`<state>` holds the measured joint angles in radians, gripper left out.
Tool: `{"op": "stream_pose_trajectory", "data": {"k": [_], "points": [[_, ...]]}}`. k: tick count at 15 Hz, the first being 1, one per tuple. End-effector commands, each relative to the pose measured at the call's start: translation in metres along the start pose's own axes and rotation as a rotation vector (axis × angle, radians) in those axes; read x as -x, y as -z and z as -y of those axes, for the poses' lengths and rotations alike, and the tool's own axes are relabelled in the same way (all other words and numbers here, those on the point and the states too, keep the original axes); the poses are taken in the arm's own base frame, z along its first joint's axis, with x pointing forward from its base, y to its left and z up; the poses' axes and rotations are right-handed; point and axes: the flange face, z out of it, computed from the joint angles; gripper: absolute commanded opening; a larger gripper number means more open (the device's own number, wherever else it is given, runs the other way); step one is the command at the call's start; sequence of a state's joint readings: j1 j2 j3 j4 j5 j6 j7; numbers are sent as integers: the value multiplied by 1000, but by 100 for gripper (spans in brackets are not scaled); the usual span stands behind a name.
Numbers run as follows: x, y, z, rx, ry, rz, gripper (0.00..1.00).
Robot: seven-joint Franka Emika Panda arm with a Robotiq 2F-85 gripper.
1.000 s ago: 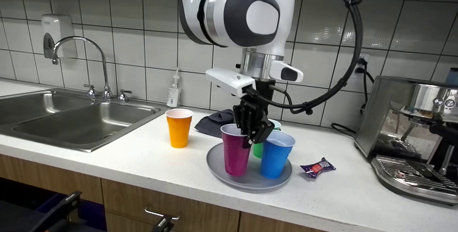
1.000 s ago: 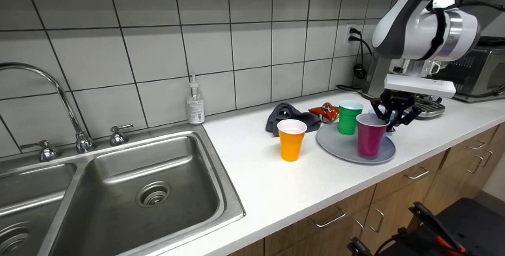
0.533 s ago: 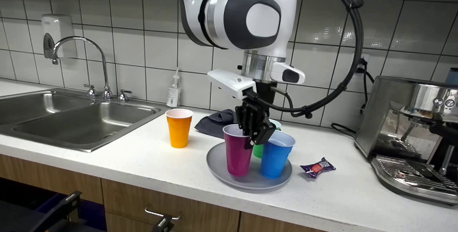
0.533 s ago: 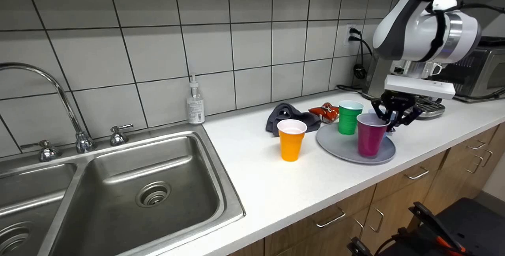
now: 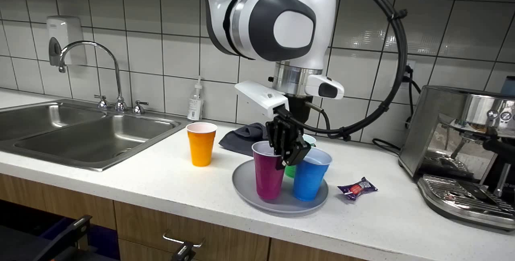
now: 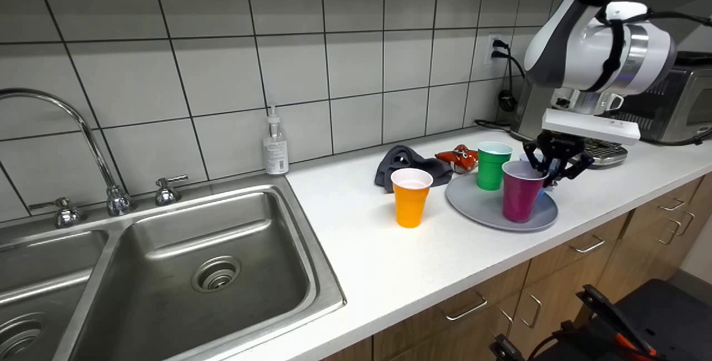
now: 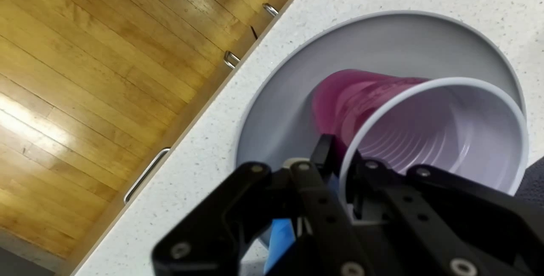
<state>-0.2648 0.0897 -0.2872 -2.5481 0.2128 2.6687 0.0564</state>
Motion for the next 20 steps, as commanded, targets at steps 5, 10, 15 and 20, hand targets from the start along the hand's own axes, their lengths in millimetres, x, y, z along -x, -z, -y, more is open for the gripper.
{"op": "stream_pose_trajectory", "data": {"k": [5, 10, 15, 20], "points": [[-2, -6, -3, -6, 37, -16, 2], [-1, -10, -2, 7, 58, -12, 48], [2, -2, 0, 8, 80, -27, 84], [7, 12, 1, 48, 152, -42, 100]]}}
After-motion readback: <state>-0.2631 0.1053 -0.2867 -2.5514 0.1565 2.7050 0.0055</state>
